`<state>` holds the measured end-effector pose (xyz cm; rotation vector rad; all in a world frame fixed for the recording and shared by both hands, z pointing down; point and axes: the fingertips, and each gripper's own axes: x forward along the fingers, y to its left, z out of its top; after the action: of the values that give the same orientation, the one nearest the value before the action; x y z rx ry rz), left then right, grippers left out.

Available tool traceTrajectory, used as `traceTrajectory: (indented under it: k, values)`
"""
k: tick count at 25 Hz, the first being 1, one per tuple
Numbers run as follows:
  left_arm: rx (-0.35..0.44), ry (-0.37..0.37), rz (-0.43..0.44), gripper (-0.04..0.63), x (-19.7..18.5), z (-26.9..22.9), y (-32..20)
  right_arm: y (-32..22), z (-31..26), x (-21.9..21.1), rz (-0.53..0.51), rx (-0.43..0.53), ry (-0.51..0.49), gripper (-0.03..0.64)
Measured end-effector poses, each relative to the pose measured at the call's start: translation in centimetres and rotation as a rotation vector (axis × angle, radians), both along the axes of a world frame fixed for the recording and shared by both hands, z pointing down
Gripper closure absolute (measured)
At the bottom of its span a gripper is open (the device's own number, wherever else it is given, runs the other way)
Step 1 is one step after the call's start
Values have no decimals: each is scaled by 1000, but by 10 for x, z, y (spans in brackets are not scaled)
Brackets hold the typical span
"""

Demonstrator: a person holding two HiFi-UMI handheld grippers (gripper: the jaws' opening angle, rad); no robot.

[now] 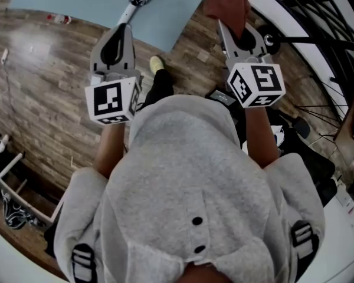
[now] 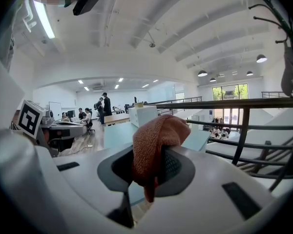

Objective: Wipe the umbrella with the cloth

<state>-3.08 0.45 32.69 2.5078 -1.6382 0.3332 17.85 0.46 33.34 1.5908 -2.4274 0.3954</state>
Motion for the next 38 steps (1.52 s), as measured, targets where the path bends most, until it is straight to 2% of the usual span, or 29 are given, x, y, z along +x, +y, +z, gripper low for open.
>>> traceTrajectory:
  k: [15, 27, 34, 38]
  values:
    - [-47, 45, 38, 583, -60, 12, -84, -93, -10, -65, 21, -10, 56, 544]
    - [-75, 92, 55, 583, -92, 22, -113, -137, -13, -104, -10, -6, 153, 544]
    - [-127, 55, 71, 581, -86, 42, -119, -153, -8, -100, -44, -7, 184, 545]
    - [-174, 10, 57, 581, -80, 67, -123, -171, -3, -97, -83, -1, 183, 543]
